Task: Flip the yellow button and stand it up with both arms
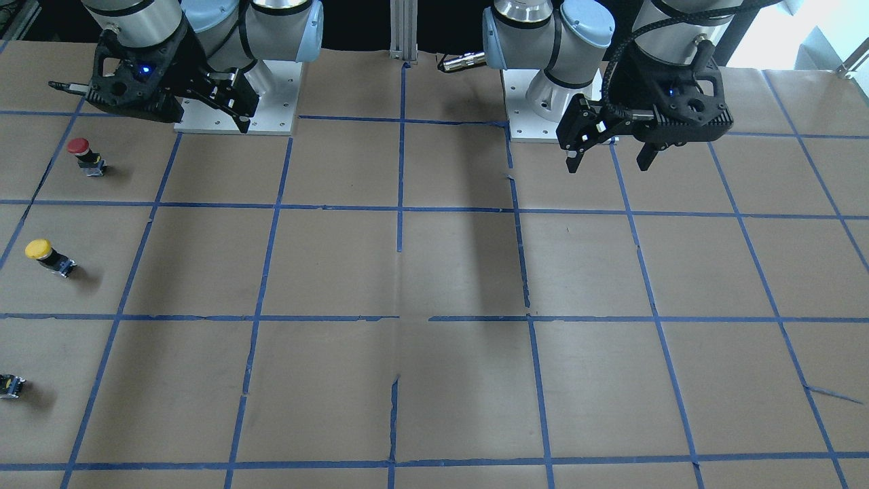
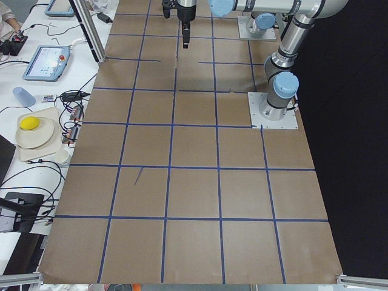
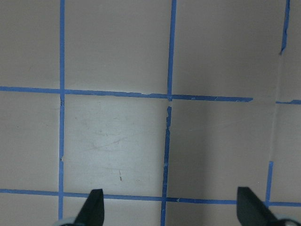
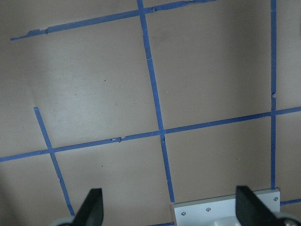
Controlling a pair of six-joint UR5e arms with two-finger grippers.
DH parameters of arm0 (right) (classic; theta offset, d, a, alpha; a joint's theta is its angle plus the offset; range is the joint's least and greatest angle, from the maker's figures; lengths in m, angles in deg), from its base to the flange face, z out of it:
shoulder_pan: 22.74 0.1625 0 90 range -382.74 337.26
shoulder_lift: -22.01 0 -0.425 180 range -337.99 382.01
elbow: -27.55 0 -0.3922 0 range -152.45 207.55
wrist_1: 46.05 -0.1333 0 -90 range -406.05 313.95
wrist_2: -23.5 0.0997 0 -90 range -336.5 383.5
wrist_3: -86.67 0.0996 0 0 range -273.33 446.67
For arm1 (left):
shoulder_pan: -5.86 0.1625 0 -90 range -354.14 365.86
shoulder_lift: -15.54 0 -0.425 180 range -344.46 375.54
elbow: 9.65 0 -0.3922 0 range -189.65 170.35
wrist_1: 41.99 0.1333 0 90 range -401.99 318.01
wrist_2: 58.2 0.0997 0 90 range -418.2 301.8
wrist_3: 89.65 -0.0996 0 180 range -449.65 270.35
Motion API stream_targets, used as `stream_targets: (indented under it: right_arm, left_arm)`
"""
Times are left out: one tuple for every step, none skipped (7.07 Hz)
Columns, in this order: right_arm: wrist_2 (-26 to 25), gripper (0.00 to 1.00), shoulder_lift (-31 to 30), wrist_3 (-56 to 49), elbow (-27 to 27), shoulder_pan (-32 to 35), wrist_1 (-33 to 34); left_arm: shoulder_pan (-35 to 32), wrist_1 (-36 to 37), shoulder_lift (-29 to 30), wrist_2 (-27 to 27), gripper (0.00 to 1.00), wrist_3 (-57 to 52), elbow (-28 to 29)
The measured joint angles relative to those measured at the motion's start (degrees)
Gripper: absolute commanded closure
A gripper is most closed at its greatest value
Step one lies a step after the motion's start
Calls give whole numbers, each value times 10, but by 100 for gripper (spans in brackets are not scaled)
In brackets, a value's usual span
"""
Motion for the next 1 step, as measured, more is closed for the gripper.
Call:
stream_targets:
  right_arm:
    - [-1,0,0,-1,0,0,1]
  left_arm:
    - [0,0,0,0,0,0,0]
